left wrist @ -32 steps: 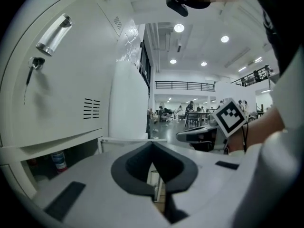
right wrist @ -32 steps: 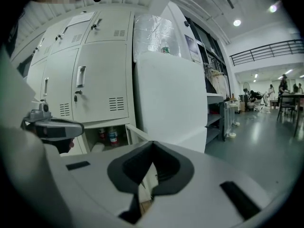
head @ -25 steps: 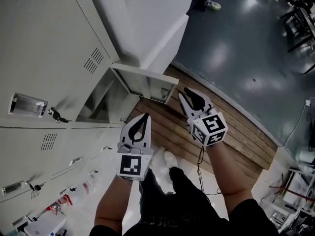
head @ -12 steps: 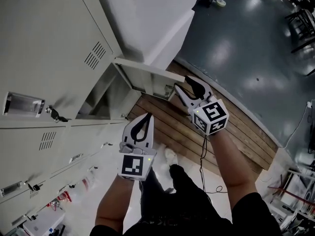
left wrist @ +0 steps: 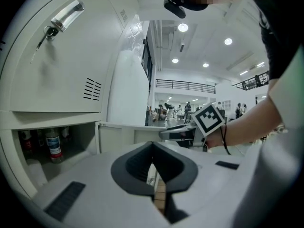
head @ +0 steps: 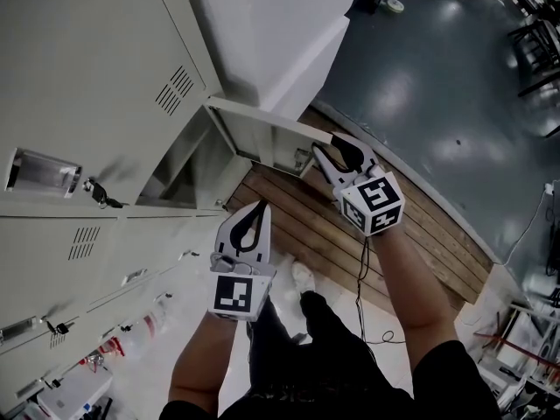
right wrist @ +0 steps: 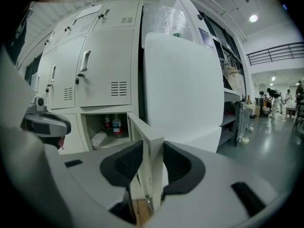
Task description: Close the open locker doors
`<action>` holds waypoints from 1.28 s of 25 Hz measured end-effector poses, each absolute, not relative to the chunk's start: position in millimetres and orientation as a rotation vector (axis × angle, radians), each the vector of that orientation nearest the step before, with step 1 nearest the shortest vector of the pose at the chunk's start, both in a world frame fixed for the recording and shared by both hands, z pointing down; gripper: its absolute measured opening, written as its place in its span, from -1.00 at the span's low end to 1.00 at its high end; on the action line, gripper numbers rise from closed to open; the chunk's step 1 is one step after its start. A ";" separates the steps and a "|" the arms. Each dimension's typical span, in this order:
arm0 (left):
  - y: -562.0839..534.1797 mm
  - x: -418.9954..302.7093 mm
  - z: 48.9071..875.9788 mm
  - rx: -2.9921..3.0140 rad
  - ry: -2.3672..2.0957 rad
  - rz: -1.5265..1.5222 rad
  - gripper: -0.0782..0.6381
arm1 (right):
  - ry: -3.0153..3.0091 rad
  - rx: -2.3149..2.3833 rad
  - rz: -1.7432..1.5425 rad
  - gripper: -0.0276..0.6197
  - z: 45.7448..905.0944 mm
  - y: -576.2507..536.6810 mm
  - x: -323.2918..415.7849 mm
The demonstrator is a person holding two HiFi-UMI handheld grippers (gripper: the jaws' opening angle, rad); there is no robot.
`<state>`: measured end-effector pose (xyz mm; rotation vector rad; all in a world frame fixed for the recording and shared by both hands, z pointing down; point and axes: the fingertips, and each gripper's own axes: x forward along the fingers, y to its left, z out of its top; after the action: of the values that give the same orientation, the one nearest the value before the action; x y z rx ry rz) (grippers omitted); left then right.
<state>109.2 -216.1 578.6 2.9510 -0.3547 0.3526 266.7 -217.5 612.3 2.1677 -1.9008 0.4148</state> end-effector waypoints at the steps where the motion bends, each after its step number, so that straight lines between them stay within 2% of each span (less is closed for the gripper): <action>1: -215.7 107.7 577.8 2.949 -0.358 0.348 -0.77 | -1.896 2.169 0.415 -0.52 612.2 -216.5 266.0; 11: -213.8 83.9 577.9 2.917 -0.425 0.338 -0.77 | -1.925 2.139 0.406 -0.63 612.2 -206.0 233.4; 32: -196.8 22.1 548.5 2.871 -0.761 0.288 -0.77 | -2.072 1.977 0.412 -0.64 609.0 -202.4 136.4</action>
<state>22.1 -196.8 548.5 2.8714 -0.7607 0.2882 136.4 -202.4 609.0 1.9775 -2.0724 0.4117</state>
